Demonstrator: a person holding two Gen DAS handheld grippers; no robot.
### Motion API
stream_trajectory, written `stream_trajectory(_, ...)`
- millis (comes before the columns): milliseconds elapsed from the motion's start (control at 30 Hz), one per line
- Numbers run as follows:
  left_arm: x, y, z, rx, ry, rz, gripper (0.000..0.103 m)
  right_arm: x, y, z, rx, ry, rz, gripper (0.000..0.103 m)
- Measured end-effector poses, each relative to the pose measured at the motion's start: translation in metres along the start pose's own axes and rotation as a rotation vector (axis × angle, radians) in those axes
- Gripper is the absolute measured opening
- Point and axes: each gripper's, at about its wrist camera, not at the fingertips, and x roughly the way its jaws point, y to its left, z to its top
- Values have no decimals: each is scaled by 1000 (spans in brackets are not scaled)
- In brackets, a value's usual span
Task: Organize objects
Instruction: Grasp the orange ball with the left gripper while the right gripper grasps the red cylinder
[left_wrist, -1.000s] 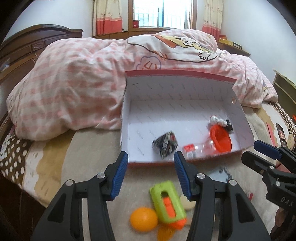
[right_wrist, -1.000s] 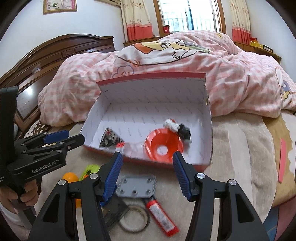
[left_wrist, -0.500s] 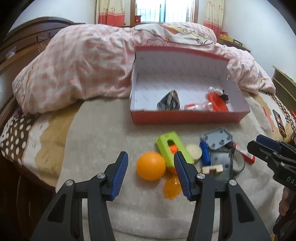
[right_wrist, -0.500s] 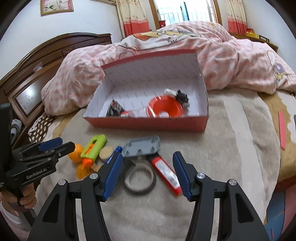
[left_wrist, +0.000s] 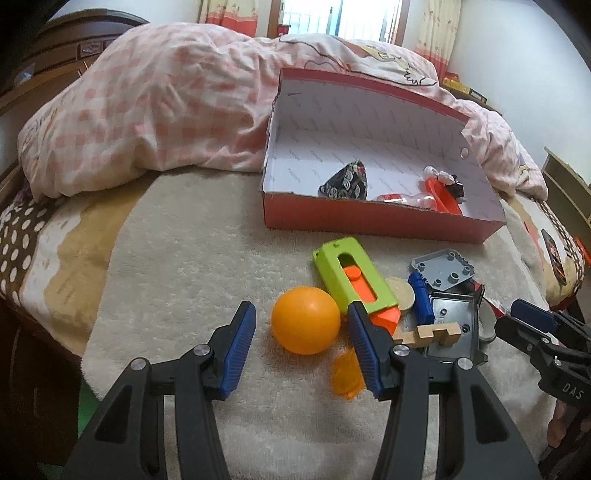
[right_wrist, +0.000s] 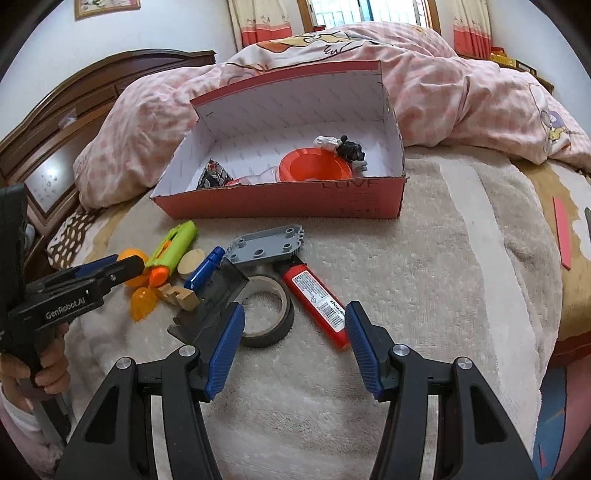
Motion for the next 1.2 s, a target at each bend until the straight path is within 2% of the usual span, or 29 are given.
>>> stream_trajectory(133,7,2,-3,-10,15,-5,52,-1,3,-2,-27,-1,-4,58)
stream_trajectory(267,9,3,-4,-13,21,-24,39,-1,6,-4,-56,-1,-14,58)
stream_trajectory(667,9,0,-6,-6,16,-24,39,-5,-10,-5,-43,6,-19,58)
stream_trajectory(733,10,0,-6,-3,19,-22,39,-5,-14,-6,-52,21,-29,54)
stream_trajectory(800,11,0,-6,-1,20,-20,39,-2,-14,-9,-76,44,-38,42)
stream_trajectory(1200,17,-1,-5,6,36,-8,39,26,1,7,-211,86,-91,38)
